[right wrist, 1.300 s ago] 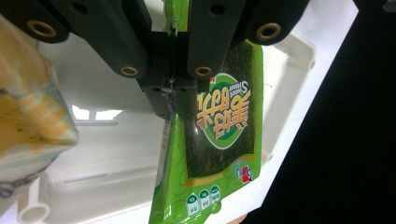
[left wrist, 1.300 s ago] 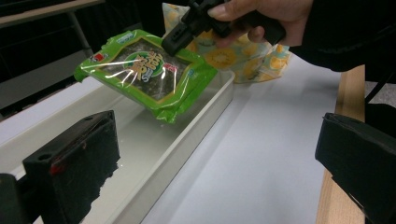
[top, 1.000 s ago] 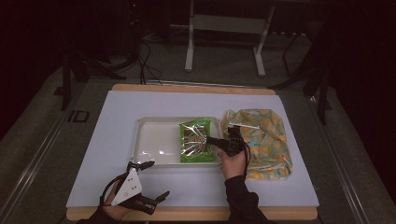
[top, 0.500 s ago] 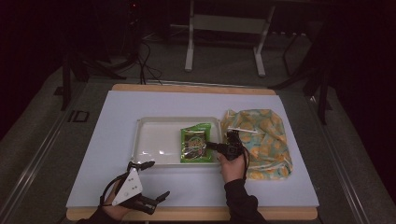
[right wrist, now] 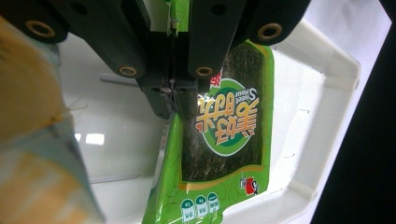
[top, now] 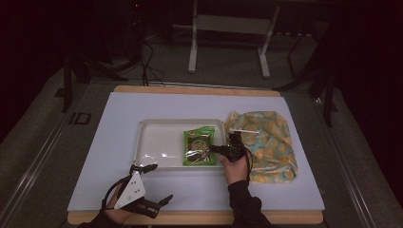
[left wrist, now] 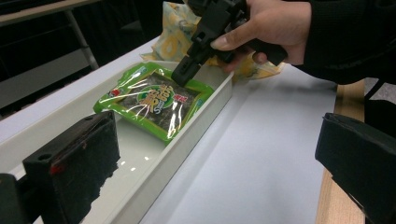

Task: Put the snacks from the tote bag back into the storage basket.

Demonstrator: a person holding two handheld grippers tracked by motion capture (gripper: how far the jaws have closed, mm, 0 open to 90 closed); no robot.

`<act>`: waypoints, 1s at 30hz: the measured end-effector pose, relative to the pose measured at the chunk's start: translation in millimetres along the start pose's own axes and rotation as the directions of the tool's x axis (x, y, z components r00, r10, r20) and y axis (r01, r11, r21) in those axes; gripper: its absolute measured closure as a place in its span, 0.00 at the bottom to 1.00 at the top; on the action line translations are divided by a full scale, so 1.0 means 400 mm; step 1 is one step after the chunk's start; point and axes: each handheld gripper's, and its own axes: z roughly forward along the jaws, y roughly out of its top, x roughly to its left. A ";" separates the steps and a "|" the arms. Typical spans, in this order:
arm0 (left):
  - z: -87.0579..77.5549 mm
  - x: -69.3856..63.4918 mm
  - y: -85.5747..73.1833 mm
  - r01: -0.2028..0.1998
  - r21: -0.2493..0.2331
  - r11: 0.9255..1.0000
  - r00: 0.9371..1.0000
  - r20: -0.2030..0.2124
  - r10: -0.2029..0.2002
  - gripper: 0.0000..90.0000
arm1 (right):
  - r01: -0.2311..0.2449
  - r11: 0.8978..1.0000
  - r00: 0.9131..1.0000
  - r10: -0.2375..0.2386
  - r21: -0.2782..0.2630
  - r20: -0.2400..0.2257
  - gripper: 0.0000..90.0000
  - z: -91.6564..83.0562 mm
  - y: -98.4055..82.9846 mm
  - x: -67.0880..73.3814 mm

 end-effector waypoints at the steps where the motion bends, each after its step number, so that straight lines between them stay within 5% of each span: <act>1: 0.000 0.000 0.000 -0.001 0.001 1.000 1.000 0.000 0.001 0.00 | -0.003 1.000 1.000 0.003 0.007 0.004 0.97 0.002 0.002 0.001; 18: 0.000 0.000 0.000 -0.002 0.002 1.000 1.000 0.001 0.002 0.00 | 0.025 0.999 1.000 -0.026 0.024 0.018 0.78 0.007 0.010 0.014; 30: 0.002 0.001 -0.001 -0.001 0.004 1.000 1.000 0.003 0.001 0.00 | 0.138 0.990 0.990 -0.138 0.001 0.031 0.68 -0.042 0.034 0.056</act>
